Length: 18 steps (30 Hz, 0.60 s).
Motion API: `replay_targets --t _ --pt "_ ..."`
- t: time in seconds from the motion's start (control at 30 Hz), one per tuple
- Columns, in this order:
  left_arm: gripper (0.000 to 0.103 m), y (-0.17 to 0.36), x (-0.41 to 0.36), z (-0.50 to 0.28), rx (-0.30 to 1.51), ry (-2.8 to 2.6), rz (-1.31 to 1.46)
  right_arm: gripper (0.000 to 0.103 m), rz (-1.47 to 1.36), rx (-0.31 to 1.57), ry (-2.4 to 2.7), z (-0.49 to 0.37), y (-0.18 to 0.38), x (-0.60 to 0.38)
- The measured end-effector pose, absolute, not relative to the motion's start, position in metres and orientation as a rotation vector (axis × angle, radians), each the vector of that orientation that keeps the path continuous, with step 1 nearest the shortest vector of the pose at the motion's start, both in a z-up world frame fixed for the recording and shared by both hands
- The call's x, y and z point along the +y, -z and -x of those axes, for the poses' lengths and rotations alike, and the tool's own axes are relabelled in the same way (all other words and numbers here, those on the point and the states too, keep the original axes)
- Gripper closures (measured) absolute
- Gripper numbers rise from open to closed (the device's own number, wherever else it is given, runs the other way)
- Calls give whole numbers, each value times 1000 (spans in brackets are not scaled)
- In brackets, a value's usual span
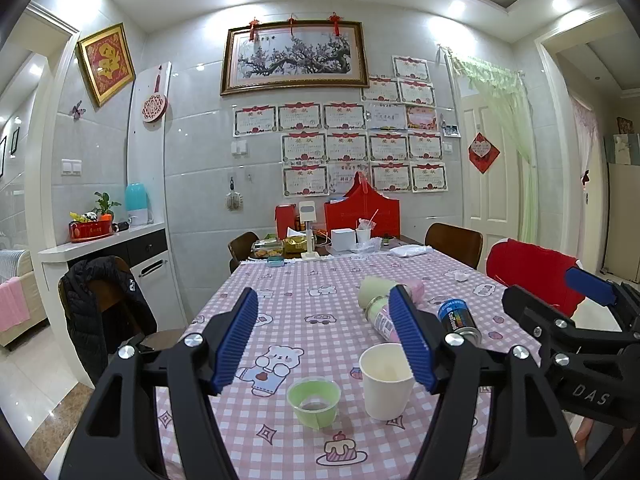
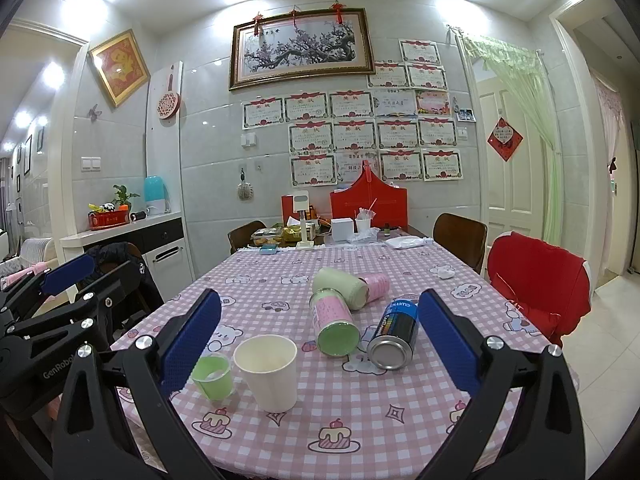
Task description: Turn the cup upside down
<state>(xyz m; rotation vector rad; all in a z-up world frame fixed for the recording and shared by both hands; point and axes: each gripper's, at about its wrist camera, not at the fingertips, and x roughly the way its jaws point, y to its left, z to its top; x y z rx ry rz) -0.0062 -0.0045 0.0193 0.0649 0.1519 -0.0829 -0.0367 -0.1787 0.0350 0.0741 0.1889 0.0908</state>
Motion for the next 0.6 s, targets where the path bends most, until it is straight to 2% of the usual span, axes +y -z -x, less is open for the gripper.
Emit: replay_targets --t 0.6 --pt "35 -12 -2 3 163 82 -72 8 -72 198 -91 35 -31 -179"
